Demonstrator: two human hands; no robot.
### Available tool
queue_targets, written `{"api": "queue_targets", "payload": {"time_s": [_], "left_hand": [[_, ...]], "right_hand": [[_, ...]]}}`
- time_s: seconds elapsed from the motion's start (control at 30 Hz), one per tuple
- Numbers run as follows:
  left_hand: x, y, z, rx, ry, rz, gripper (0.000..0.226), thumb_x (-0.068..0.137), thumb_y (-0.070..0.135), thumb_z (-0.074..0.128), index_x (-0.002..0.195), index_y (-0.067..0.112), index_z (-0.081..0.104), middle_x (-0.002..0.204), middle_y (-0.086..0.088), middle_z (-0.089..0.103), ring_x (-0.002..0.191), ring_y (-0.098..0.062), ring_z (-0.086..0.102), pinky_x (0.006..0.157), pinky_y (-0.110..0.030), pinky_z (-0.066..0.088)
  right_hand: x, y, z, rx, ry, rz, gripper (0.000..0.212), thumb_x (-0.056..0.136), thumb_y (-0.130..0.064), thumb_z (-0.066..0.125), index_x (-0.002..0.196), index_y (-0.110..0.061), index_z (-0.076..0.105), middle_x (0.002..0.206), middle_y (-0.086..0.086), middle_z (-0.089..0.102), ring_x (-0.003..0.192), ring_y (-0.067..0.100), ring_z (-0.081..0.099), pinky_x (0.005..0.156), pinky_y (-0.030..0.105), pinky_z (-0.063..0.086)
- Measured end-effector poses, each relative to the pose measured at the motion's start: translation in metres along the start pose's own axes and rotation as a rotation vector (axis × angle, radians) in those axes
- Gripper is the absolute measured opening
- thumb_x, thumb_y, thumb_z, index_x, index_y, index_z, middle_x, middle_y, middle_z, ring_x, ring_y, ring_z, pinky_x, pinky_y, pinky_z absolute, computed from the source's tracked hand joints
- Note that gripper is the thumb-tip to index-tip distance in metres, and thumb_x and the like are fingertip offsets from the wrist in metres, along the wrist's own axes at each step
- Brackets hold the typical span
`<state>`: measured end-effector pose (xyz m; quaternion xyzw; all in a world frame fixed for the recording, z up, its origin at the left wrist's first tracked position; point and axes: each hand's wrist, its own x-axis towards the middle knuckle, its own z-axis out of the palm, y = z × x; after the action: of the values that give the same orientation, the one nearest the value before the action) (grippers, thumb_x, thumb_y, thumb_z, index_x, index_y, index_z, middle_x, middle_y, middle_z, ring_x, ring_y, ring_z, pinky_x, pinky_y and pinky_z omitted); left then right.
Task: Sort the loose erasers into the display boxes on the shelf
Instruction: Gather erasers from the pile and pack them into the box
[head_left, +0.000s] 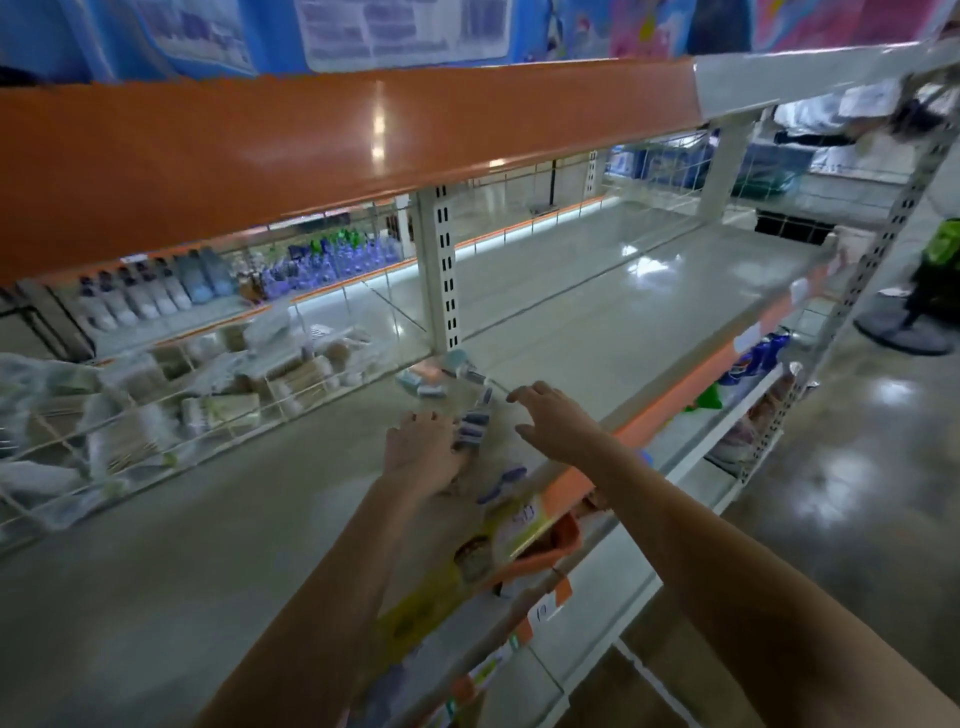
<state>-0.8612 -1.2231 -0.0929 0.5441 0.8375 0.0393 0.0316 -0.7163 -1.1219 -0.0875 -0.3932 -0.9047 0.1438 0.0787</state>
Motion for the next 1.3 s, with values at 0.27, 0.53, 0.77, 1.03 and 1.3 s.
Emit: {"api": "queue_targets", "payload": {"time_s": [0.27, 0.53, 0.77, 1.03, 1.3], "left_hand": [[0.008, 0.006, 0.015, -0.048, 0.064, -0.118, 0.029, 0.089, 0.042, 0.052, 0.113, 0.024, 0.051, 0.118, -0.002, 0.057, 0.112, -0.023, 0.049, 0.089, -0.035, 0.041], [-0.002, 0.028, 0.019, -0.135, 0.172, -0.290, 0.022, 0.087, 0.040, 0.057, 0.102, 0.024, 0.052, 0.113, 0.002, 0.051, 0.114, -0.017, 0.045, 0.088, -0.031, 0.035], [-0.016, 0.037, 0.019, -0.176, 0.286, -0.385, 0.039, 0.090, 0.040, 0.056, 0.124, 0.024, 0.052, 0.133, 0.004, 0.051, 0.117, -0.015, 0.044, 0.095, -0.028, 0.032], [-0.081, 0.023, -0.002, -0.273, 0.512, -0.501, 0.023, 0.081, 0.026, 0.071, 0.102, 0.019, 0.069, 0.097, 0.003, 0.065, 0.095, -0.016, 0.054, 0.080, -0.022, 0.039], [-0.184, -0.010, -0.028, -0.256, 0.653, -0.620, 0.018, 0.079, 0.025, 0.073, 0.096, 0.021, 0.069, 0.087, 0.014, 0.059, 0.089, -0.011, 0.054, 0.078, -0.023, 0.043]], "right_hand": [[0.071, 0.016, 0.002, -0.039, -0.064, -0.278, 0.046, 0.090, -0.005, 0.046, 0.135, -0.017, 0.046, 0.137, 0.009, 0.045, 0.125, 0.028, 0.041, 0.105, 0.039, 0.037], [0.101, 0.038, 0.009, -0.059, -0.086, -0.543, 0.028, 0.091, -0.023, 0.051, 0.117, -0.016, 0.059, 0.117, 0.007, 0.060, 0.110, 0.021, 0.048, 0.095, 0.031, 0.042], [0.097, 0.054, -0.003, 0.088, -0.043, -0.648, 0.023, 0.090, -0.030, 0.058, 0.108, -0.017, 0.061, 0.112, 0.000, 0.061, 0.105, 0.014, 0.048, 0.087, 0.021, 0.036], [0.054, 0.006, -0.007, 0.292, -0.128, -0.799, 0.018, 0.084, -0.026, 0.065, 0.101, -0.020, 0.063, 0.105, -0.004, 0.057, 0.096, 0.009, 0.049, 0.081, 0.020, 0.038], [0.001, -0.079, 0.004, 0.370, -0.174, -1.026, 0.017, 0.082, -0.023, 0.069, 0.098, -0.019, 0.065, 0.091, -0.012, 0.053, 0.091, 0.011, 0.048, 0.077, 0.022, 0.035]]}}
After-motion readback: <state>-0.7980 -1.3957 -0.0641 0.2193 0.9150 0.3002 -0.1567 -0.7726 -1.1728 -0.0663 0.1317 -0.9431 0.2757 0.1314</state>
